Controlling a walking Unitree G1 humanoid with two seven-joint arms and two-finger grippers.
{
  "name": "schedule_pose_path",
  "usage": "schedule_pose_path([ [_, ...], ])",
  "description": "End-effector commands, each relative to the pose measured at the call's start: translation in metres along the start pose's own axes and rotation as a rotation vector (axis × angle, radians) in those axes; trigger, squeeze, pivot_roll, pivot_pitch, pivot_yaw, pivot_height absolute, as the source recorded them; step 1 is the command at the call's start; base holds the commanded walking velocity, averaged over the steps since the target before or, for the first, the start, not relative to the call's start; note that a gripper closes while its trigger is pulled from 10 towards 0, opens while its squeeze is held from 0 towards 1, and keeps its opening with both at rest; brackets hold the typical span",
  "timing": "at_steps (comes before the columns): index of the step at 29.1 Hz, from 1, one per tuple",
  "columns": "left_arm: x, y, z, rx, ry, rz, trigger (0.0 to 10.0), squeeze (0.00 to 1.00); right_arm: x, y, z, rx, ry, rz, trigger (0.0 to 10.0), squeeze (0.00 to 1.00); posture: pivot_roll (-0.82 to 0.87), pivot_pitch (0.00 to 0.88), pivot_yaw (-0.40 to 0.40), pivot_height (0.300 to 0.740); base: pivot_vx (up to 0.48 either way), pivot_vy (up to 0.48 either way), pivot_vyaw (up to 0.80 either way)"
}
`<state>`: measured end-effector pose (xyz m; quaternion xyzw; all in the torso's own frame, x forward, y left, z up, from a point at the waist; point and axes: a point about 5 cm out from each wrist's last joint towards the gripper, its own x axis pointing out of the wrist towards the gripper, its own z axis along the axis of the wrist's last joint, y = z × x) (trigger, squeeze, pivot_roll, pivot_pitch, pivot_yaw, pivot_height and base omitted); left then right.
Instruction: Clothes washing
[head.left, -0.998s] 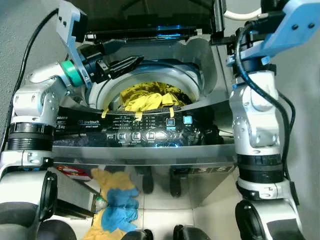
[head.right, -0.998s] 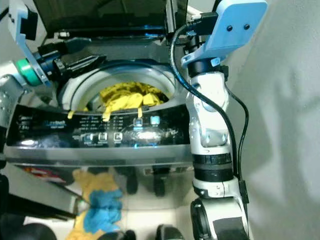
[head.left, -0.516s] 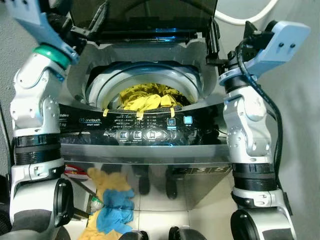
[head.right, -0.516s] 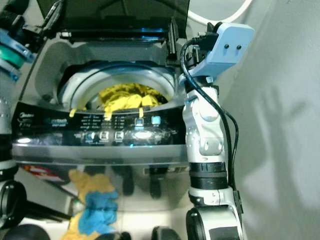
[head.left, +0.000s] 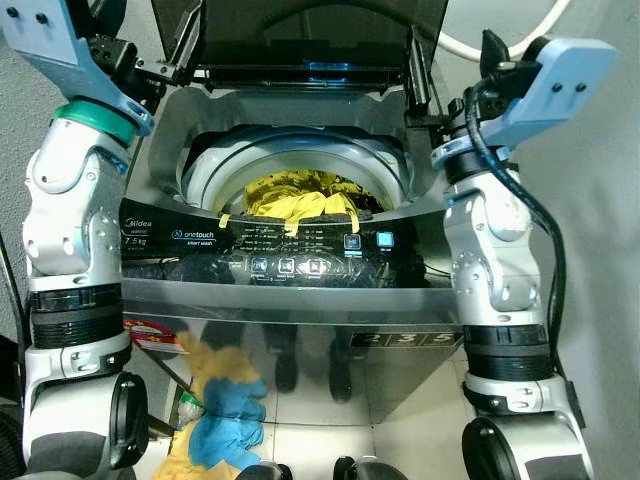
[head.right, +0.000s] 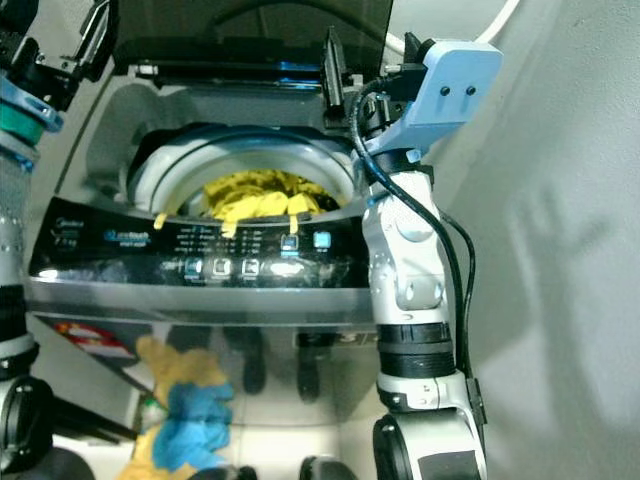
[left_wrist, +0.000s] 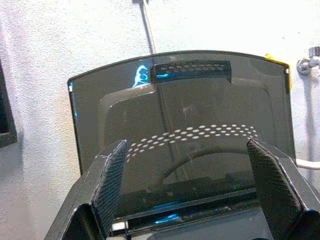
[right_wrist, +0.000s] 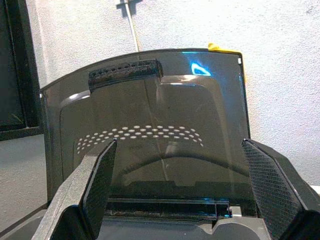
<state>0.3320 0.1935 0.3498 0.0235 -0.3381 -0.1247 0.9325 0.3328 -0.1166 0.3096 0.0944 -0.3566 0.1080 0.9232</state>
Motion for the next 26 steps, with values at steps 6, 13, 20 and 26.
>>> schedule_pose_path([
  [6,-0.0025,-0.0012,-0.0042,0.012,0.005,0.031,10.0,0.00,0.0026,0.0010,0.0050,-0.002,-0.012,0.018,10.0,0.00,0.05,0.035,0.030,0.740,0.000,0.000,0.00],
  [13,-0.0008,-0.0005,0.0019,0.036,-0.018,0.041,10.0,0.00,0.0113,-0.0027,0.0090,-0.011,-0.024,0.028,10.0,0.00,0.05,0.048,0.008,0.740,0.000,0.000,0.00],
  [20,-0.0006,-0.0005,0.0001,0.047,-0.011,0.041,10.0,0.00,0.0090,-0.0016,0.0068,-0.011,-0.020,0.025,10.0,0.00,0.05,0.044,0.025,0.740,0.000,0.000,0.00],
  [26,0.0014,-0.0017,0.0001,0.043,-0.011,0.038,10.0,0.00,0.0072,-0.0018,0.0051,-0.012,-0.015,0.016,10.0,0.00,0.05,0.044,0.032,0.740,0.000,0.000,0.00],
])
